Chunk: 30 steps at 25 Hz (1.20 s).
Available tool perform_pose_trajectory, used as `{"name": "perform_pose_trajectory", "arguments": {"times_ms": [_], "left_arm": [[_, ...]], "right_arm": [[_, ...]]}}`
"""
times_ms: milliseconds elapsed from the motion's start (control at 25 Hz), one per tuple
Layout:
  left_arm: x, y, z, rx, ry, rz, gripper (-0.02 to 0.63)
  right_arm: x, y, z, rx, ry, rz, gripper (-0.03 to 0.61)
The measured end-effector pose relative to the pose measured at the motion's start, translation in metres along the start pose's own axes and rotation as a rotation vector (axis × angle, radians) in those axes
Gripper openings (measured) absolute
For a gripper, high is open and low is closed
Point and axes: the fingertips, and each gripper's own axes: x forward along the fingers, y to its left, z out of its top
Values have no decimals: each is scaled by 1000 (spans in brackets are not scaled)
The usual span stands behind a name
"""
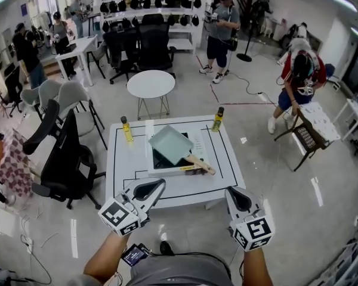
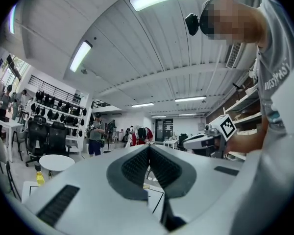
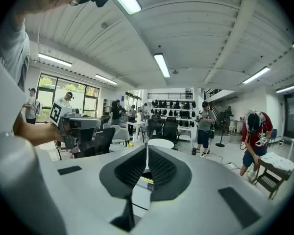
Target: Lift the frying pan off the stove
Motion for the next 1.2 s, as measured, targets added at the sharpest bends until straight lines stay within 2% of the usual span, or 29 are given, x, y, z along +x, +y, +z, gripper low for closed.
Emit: {"name": "perform_pose_trajectory", "arguments": {"times_ms": [320,640,800,880,960,1080,1200], "left_arm": [[-3,25,-5,-32,-1,21,-3],[5,58,-13,-41,23,119,-3],[9,70,-17,-46,30,171,-3],[11,77,-21,-57,36,198,-3],[11,83,-26,-77,41,228,-3],[11,92,-36,-103,49,267,-3],[13,97,-47,-127,56,298,-3]], "right_arm": [[30,3,-1,-2,32,33,29],[87,-13,-10,7,62,138,54],[124,-26,-23,-7,112,206,106],[144,-31,-32,-20,156,238,152],[164,-34,-44,-46,216,267,196],[193,-38,-69,-76,319,309,297],[215,-42,-102,-106,424,351,341]]}}
